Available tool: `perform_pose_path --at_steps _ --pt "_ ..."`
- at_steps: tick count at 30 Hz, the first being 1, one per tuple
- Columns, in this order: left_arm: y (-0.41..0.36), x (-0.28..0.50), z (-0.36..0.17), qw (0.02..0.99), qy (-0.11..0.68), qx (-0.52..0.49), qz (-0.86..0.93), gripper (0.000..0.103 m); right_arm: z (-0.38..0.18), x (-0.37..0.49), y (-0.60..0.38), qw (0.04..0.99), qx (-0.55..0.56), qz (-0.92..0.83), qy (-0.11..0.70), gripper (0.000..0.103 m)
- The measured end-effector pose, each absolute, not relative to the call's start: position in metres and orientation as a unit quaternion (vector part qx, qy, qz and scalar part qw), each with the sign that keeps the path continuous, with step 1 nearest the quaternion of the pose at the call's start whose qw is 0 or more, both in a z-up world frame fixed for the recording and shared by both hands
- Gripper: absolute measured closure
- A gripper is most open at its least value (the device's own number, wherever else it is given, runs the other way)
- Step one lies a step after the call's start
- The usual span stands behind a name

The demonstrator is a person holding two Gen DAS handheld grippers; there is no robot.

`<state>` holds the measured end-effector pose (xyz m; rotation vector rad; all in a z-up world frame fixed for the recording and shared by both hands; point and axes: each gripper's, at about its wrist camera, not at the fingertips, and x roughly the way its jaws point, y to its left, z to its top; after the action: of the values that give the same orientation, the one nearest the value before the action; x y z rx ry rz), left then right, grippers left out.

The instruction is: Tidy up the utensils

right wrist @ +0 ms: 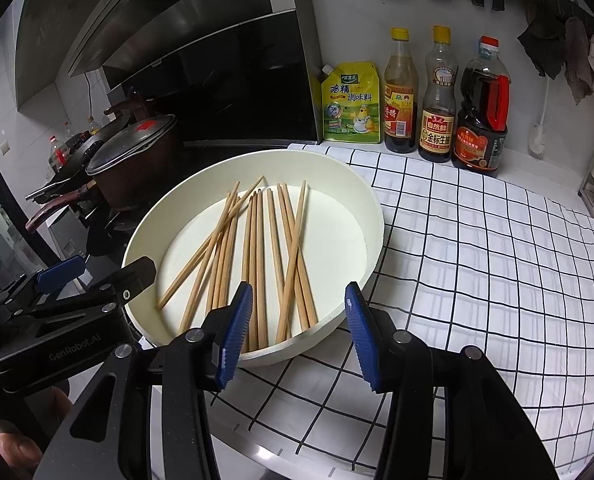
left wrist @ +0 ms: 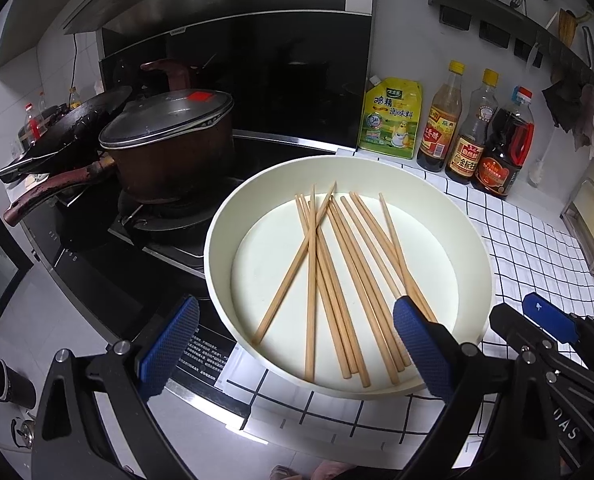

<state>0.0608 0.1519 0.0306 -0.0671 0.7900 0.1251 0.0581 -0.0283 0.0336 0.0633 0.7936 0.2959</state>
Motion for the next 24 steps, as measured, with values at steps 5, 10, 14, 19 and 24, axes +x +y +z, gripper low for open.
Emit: perform_pose_path --at_steps 5,10,14,19,24 --pt "0.151 0.0604 0.0306 0.92 0.385 -0.033 0.061 0.007 0.0339 0.0567 -0.03 0.911 0.032 0.144 0.384 0.056" --pt "0.1507 0.0604 0.0306 0.921 0.383 -0.033 0.062 0.007 0.0339 0.0566 -0.0296 0.912 0.031 0.144 0.384 0.056" --pt "0.151 0.0602 0.0297 0.92 0.385 -0.036 0.06 0.007 0.0334 0.056 -0.0296 0.911 0.032 0.145 0.384 0.056" --pt "0.1515 0.0604 0.0286 0.92 0.386 -0.037 0.056 0.007 0.0328 0.0557 -0.0292 0.911 0.032 0.145 0.384 0.056" --pt "0.1504 0.0598 0.0281 0.921 0.384 -0.034 0.051 0.007 0.0328 0.0559 -0.0295 0.911 0.032 0.146 0.385 0.056"
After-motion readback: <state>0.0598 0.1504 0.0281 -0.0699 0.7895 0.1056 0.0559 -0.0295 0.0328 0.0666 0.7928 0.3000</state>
